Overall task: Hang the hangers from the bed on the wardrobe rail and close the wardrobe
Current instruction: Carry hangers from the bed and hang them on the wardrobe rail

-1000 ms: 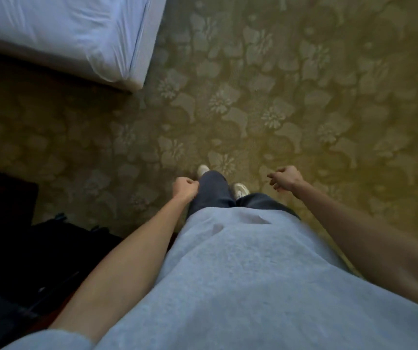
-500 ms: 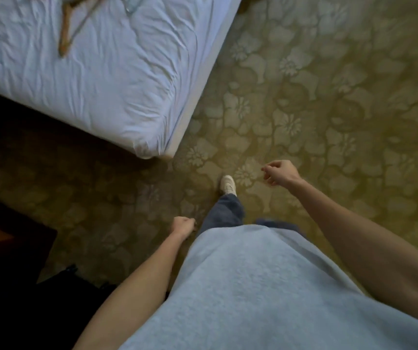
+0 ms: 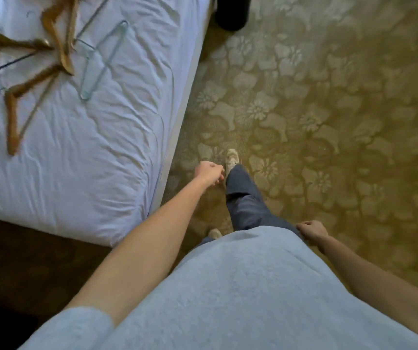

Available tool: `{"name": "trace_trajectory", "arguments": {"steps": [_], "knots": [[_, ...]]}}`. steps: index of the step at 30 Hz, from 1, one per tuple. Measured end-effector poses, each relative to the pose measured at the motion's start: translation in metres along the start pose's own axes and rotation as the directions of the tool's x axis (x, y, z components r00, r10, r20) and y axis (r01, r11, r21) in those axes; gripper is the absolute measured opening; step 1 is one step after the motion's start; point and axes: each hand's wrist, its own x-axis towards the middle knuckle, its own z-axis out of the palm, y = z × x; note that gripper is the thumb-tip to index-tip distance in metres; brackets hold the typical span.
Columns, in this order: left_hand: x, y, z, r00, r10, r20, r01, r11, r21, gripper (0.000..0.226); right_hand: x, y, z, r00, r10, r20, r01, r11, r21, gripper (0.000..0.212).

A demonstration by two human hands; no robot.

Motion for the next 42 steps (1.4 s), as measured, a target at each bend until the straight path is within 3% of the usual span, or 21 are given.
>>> {"name": "trace_trajectory", "arguments": {"steps": [4, 7, 10, 17, 23, 26, 30, 36, 42], "knots": [[0.048, 0.076, -0.036, 1.0, -0.019, 0.009, 0.018, 0.996, 0.082, 0.022, 0.022, -0.091, -0.047, 0.999, 0.011, 0.03, -0.011, 1.0, 0.017, 0.021], [0.08, 0.112, -0.078, 0.996, -0.081, -0.033, 0.084, 0.989, 0.119, 0.023, 0.04, -0.187, -0.081, 0.997, -0.07, 0.009, 0.07, 0.997, 0.02, 0.028], [0.104, 0.137, -0.124, 0.984, -0.139, -0.113, 0.144, 0.989, 0.042, 0.025, 0.053, -0.291, -0.103, 0.983, -0.184, 0.024, 0.183, 0.982, 0.048, 0.023], [0.167, 0.166, -0.196, 0.929, -0.343, -0.138, 0.33, 0.938, -0.11, 0.02, 0.057, -0.552, -0.125, 0.866, -0.487, 0.116, 0.491, 0.871, -0.011, 0.022], [0.247, 0.225, -0.244, 0.876, -0.474, -0.091, 0.461, 0.878, -0.133, 0.017, 0.077, -0.742, -0.149, 0.796, -0.573, 0.194, 0.597, 0.796, -0.098, 0.019], [0.283, 0.295, -0.272, 0.897, -0.434, -0.088, 0.428, 0.9, -0.077, 0.021, 0.094, -0.805, -0.17, 0.813, -0.549, 0.196, 0.581, 0.788, -0.205, 0.021], [0.35, 0.385, -0.307, 0.928, -0.359, -0.104, 0.333, 0.921, -0.202, 0.024, 0.127, -0.866, -0.214, 0.843, -0.514, 0.159, 0.536, 0.779, -0.327, 0.023], [0.407, 0.543, -0.362, 0.983, -0.136, -0.127, 0.091, 0.946, -0.312, 0.026, 0.163, -0.94, -0.277, 0.893, -0.434, 0.12, 0.444, 0.807, -0.39, 0.024], [0.463, 0.618, -0.403, 0.962, -0.25, -0.109, 0.155, 0.83, -0.535, 0.014, 0.196, -1.034, -0.298, 0.898, -0.412, 0.153, 0.433, 0.772, -0.465, 0.023]]}}
